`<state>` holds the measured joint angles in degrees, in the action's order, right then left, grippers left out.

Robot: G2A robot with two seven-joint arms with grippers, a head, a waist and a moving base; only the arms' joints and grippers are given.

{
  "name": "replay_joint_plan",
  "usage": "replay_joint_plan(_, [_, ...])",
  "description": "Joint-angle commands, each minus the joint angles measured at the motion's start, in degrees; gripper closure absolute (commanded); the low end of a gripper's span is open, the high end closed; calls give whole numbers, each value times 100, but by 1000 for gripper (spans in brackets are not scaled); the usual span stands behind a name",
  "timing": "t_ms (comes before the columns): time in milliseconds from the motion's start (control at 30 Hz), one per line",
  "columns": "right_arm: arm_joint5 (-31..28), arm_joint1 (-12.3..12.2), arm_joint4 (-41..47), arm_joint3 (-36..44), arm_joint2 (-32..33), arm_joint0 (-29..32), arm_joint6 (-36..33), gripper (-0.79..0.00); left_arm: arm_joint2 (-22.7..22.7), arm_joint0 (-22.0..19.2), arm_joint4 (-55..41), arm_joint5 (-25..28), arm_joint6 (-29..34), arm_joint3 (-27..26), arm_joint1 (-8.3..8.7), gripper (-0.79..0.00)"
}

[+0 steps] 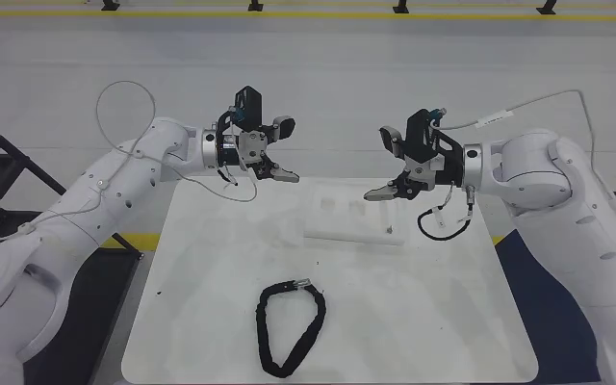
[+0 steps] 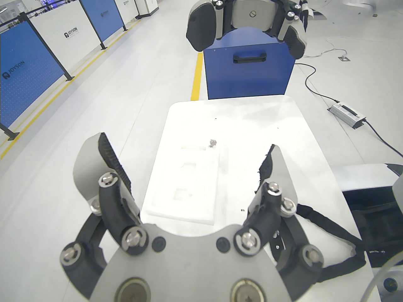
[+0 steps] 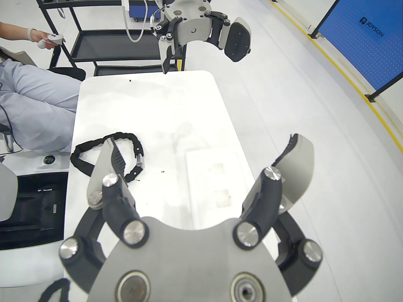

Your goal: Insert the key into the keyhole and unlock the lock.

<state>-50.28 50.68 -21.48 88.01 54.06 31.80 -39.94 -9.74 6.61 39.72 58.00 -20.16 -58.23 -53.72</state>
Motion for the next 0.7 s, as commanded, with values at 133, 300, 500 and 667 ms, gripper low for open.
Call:
replay_joint_plan(133, [0,0,0,0,0,0,0,-784,0,0,0,0,0,0,0,-785])
replay_joint_plan(300, [0,0,0,0,0,0,0,-784,0,0,0,0,0,0,0,-784])
replay_joint_plan(500, [0,0,0,0,0,0,0,-784,0,0,0,0,0,0,0,-784])
replay_joint_plan(667, [380,-15,-40,-229,-5,246,-8,-785,0,0,0,0,0,0,0,-785])
